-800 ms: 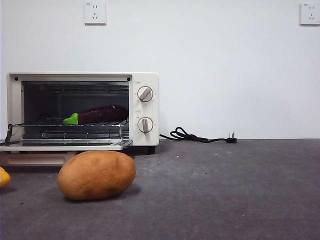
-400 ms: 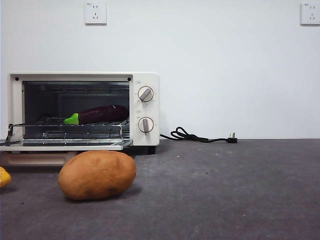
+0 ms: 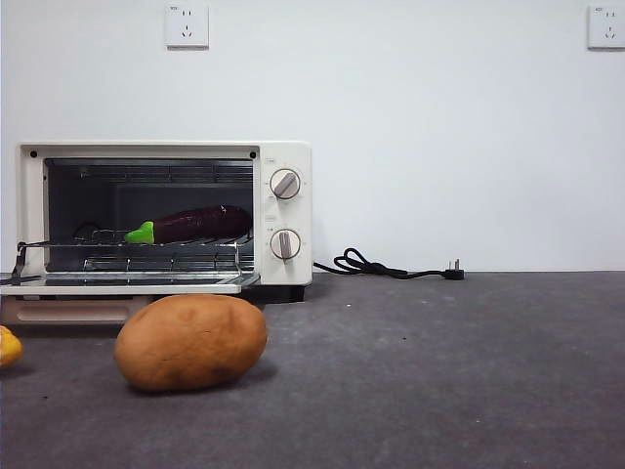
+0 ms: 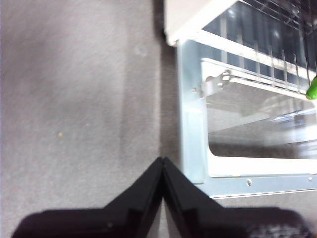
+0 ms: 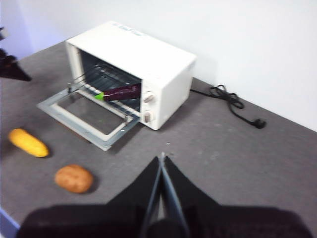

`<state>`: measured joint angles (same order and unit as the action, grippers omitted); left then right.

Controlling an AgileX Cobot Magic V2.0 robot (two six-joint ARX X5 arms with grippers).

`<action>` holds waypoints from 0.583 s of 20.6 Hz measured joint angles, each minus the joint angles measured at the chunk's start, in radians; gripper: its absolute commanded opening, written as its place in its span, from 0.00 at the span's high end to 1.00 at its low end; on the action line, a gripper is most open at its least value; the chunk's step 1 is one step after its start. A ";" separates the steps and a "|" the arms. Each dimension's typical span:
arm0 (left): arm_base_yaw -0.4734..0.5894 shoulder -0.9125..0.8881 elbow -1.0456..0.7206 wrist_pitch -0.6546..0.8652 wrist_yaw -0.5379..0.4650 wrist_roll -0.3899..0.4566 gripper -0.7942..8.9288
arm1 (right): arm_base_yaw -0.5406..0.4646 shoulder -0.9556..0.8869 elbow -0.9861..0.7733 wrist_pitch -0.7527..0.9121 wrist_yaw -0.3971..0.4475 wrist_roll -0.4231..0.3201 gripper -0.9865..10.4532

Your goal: Take the eggplant from the table,put the eggplant in the oven

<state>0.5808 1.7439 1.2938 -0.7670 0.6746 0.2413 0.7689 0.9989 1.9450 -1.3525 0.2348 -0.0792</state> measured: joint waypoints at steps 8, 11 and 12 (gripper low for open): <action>-0.026 0.151 0.000 0.042 0.043 0.003 0.93 | 0.000 -0.001 0.000 0.000 0.013 0.009 0.92; -0.066 0.182 0.000 0.066 0.043 0.003 0.93 | 0.002 0.001 0.000 0.000 0.027 0.021 0.92; -0.078 0.190 0.000 0.073 0.044 0.003 0.93 | 0.002 0.002 0.000 0.000 0.027 0.029 0.92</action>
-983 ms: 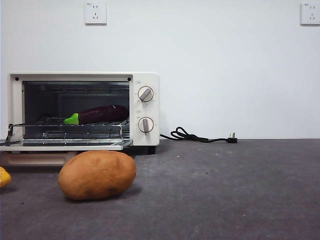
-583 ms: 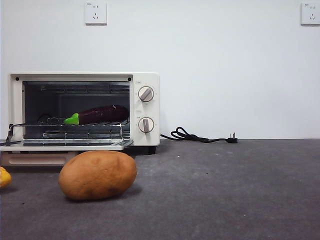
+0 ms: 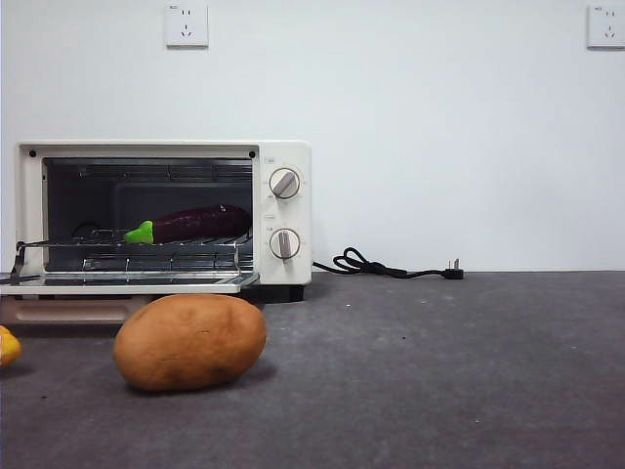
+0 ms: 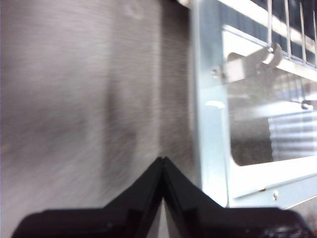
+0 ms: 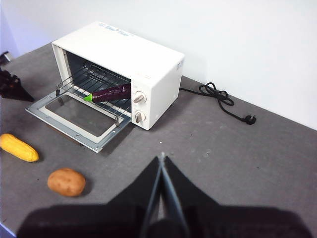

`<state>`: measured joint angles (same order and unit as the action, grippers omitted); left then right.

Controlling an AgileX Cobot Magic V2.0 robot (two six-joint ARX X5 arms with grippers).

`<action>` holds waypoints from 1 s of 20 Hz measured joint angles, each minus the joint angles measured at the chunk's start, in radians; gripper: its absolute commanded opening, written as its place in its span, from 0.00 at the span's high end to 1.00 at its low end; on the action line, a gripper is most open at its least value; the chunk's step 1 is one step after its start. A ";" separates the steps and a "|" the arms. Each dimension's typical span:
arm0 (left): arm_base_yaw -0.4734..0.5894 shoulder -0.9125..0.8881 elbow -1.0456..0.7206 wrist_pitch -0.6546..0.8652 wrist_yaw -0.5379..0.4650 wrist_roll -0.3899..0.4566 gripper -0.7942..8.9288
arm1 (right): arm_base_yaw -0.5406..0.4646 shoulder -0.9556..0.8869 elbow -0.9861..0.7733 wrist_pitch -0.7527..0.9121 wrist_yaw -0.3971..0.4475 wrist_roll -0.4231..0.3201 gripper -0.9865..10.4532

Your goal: Take the eggplant from the table,put the eggplant in the oven

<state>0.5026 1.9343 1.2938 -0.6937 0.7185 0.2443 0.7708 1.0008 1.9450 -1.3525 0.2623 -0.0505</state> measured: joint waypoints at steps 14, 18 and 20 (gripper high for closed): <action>-0.037 0.052 0.000 0.040 0.123 0.010 0.93 | 0.000 0.006 0.000 0.000 0.004 0.040 0.92; -0.031 0.052 0.000 0.042 0.178 0.009 0.93 | 0.000 0.006 0.000 0.000 0.036 0.040 0.92; -0.027 0.053 0.000 0.047 0.218 0.006 0.93 | 0.000 0.006 0.000 0.000 0.037 0.040 0.92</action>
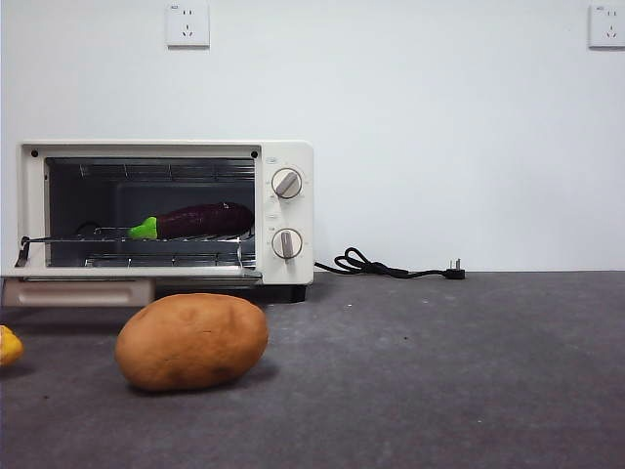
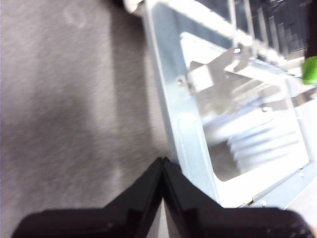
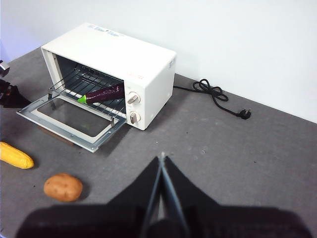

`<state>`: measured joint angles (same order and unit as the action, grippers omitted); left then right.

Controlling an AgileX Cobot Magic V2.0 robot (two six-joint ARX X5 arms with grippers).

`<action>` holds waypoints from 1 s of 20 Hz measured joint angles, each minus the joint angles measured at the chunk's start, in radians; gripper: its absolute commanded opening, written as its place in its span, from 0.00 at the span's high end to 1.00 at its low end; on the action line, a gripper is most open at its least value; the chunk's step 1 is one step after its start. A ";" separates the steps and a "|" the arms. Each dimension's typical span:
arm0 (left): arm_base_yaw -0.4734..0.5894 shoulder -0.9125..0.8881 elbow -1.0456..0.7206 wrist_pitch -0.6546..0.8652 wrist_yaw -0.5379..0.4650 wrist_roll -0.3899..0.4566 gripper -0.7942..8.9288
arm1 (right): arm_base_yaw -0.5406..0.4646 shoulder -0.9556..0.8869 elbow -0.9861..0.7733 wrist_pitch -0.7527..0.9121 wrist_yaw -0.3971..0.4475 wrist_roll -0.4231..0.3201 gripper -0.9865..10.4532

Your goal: Take the eggplant from the table,put the eggplant in the oven

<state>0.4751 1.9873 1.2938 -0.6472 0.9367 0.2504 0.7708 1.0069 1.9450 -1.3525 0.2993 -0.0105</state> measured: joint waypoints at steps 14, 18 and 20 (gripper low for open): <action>-0.017 0.000 0.000 0.304 0.232 -0.208 0.93 | 0.000 0.005 0.000 0.000 0.000 0.004 0.92; -0.020 0.000 0.000 0.449 0.237 -0.290 0.93 | 0.000 0.010 0.000 0.000 0.000 0.011 0.92; -0.026 0.000 0.000 0.515 0.237 -0.323 0.93 | 0.000 0.015 0.000 0.000 0.000 0.016 0.92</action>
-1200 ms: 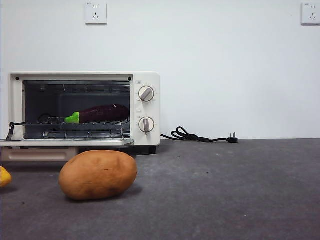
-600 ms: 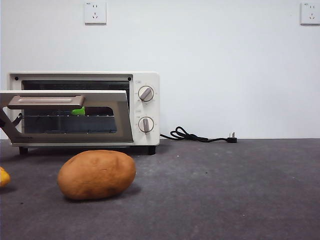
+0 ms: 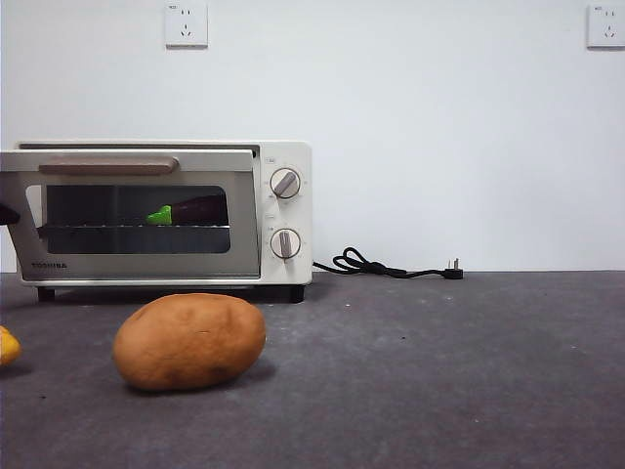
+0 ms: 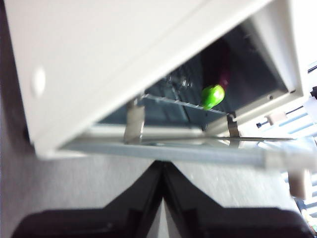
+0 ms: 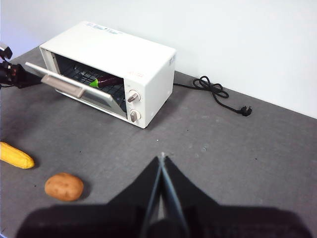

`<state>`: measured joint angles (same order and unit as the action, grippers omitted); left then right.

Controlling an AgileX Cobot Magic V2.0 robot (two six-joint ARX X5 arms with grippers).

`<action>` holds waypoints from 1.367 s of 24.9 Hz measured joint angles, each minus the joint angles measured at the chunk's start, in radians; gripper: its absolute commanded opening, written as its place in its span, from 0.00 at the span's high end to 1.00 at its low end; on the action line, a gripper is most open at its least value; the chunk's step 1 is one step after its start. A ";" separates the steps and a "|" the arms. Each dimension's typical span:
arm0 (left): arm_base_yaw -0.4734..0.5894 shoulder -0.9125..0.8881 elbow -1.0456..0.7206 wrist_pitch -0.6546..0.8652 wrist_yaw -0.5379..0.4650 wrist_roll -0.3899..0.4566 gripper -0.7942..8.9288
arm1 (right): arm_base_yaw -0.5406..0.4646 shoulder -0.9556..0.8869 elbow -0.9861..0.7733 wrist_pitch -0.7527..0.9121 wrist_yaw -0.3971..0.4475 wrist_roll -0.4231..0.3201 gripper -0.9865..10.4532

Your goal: Take the eggplant from the table,put the eggplant in the oven

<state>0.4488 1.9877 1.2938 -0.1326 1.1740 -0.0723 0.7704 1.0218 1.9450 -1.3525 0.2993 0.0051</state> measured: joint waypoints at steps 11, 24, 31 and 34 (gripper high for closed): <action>-0.009 -0.003 0.002 0.124 -0.024 -0.112 0.92 | 0.000 0.023 0.000 0.000 0.000 0.006 0.92; -0.062 -0.277 0.004 -0.014 -0.095 -0.116 0.92 | 0.000 0.022 0.000 0.000 0.000 0.006 0.92; -0.123 -0.523 0.004 -0.171 -0.230 -0.103 0.92 | 0.000 0.022 0.000 0.000 0.000 0.006 0.92; -0.155 -0.639 0.004 -0.258 -0.306 -0.085 0.92 | 0.000 0.022 0.000 0.000 0.000 0.006 0.92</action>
<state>0.2939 1.3491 1.2980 -0.3904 0.8684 -0.1577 0.7704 1.0439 1.9450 -1.3525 0.2993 0.0116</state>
